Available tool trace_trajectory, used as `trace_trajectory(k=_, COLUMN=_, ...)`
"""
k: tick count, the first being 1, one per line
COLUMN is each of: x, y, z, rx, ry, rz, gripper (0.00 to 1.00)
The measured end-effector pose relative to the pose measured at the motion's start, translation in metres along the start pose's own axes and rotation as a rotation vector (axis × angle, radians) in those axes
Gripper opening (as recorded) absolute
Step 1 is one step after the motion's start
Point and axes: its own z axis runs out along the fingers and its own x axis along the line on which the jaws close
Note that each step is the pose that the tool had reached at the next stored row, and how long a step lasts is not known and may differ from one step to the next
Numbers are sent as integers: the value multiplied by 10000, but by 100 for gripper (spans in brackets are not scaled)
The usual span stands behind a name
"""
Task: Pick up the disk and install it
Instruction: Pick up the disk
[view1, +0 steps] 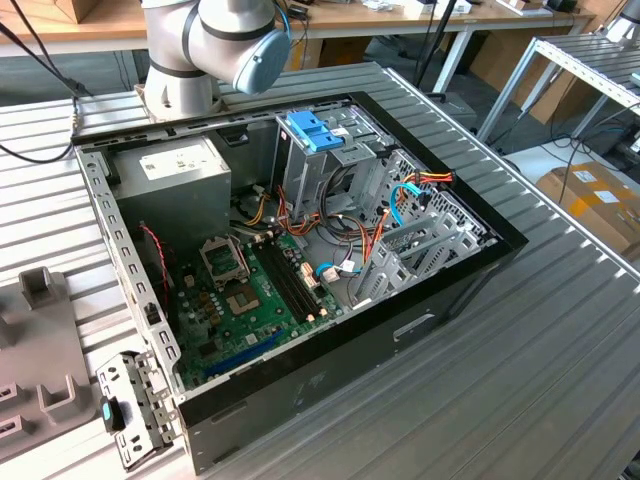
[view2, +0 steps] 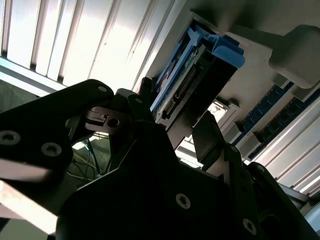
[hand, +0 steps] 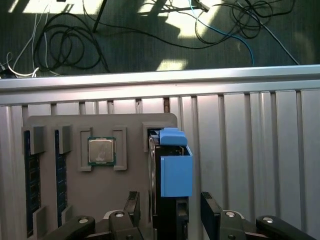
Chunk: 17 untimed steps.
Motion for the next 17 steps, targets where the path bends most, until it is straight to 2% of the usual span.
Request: trace_trajectory(k=17, x=0, y=0, z=-7, rx=1, ry=-1, rz=-6, gripper=60)
